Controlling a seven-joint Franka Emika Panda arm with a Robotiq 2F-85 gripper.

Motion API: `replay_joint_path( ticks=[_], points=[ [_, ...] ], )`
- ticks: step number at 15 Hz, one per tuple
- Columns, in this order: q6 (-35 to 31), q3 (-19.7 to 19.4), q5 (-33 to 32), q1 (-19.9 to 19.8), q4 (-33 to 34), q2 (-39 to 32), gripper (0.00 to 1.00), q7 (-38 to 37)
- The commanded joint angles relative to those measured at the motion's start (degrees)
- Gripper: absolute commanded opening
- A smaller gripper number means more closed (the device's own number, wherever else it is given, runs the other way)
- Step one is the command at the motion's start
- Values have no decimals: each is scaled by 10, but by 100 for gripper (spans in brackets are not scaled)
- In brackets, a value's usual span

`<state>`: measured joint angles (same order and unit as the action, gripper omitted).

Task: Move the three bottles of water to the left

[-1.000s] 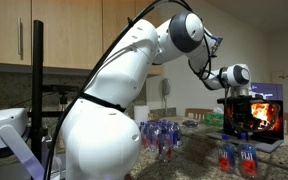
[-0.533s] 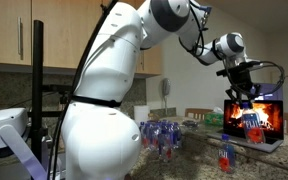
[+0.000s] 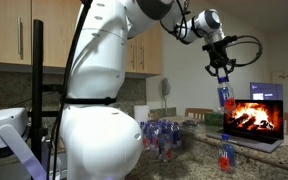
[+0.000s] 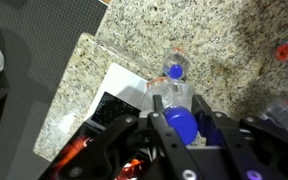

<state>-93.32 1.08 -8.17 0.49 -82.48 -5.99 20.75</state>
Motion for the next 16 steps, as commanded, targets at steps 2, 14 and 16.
replay_joint_path(
  ticks=[2, 14, 16],
  points=[
    [-1, 38, -16, 37, 27, -49, 14, 65],
    [-46, 97, -10, 74, -22, -124, 15, 223],
    [-50, 97, -1, 79, -3, -142, 33, 200]
  ],
)
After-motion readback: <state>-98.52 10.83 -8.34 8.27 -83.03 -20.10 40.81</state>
